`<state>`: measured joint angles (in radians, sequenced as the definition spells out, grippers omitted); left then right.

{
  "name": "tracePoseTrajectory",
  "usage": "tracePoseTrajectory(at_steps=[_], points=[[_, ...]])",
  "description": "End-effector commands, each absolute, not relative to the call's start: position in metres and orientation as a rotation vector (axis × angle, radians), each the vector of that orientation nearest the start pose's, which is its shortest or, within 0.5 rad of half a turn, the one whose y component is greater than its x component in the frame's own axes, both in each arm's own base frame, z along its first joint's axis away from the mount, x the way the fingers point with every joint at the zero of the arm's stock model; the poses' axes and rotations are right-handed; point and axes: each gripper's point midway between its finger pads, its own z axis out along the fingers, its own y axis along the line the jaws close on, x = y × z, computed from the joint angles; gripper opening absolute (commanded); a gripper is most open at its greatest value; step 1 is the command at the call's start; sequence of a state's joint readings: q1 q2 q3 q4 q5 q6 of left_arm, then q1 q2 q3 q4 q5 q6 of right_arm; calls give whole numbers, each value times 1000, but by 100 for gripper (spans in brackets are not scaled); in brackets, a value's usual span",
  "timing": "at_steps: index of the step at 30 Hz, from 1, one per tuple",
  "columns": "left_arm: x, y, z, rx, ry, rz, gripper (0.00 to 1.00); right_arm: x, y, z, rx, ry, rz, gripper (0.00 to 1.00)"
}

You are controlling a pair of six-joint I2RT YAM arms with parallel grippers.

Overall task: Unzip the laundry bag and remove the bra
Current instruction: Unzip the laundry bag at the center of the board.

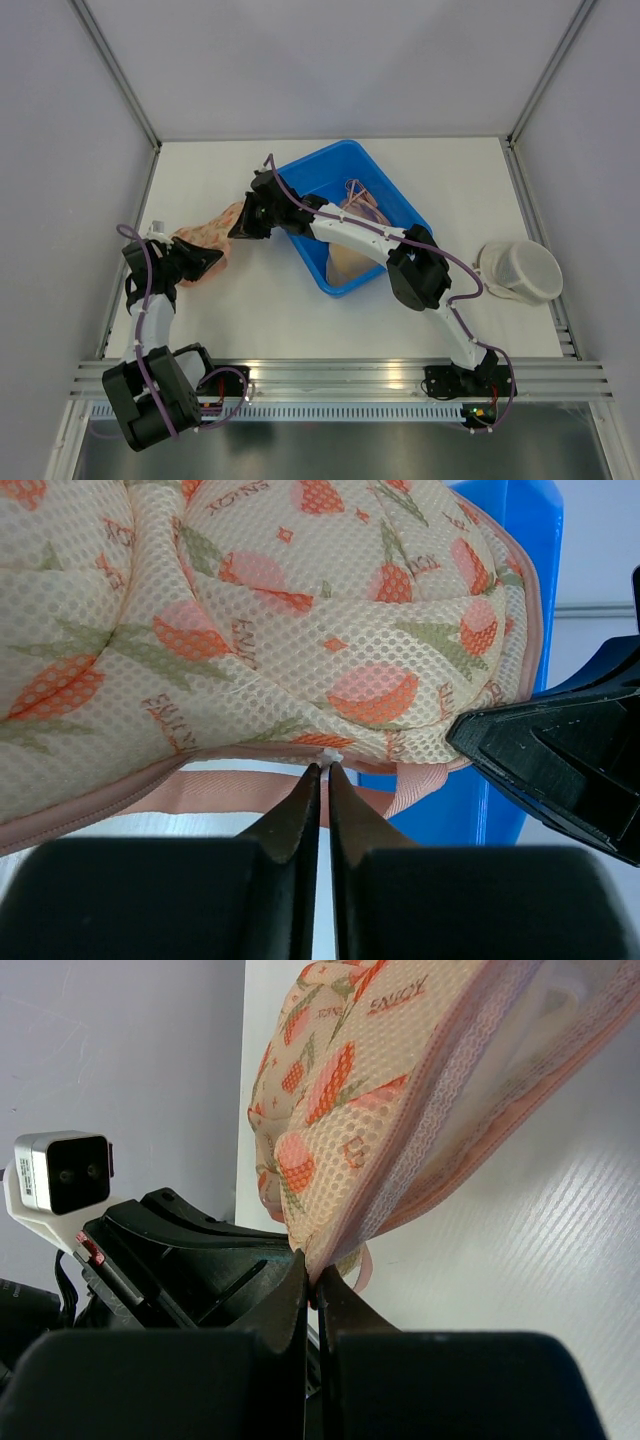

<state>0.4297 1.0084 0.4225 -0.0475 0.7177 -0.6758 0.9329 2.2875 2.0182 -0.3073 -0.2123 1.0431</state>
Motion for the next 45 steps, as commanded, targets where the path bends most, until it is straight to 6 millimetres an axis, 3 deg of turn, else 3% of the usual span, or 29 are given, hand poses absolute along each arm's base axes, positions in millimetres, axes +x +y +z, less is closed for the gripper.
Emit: tracePoseTrajectory(at_steps=[1,3,11,14,18,21,29,37,45], points=[[287,-20,116,-765,2011,-950,7,319,558,211,-32,2362,1382,1],[287,-21,114,-772,2016,-962,3,320,557,213,-31,2357,1385,0],[285,-11,103,-870,2053,-880,2,320,555,208,-30,2368,1369,1],[284,-12,108,-838,2044,-875,2,319,555,208,-32,2367,1371,0],[284,-14,115,-788,2005,-883,28,320,555,213,-32,2356,1380,0],[282,-18,116,-768,1990,-911,36,319,556,217,-33,2351,1386,0],[280,-21,117,-765,1985,-928,39,318,554,215,-29,2354,1383,0],[278,-21,134,-716,1928,-903,39,320,553,213,-23,2355,1380,0],[281,-19,131,-751,1936,-902,40,318,553,216,-25,2350,1387,0]])
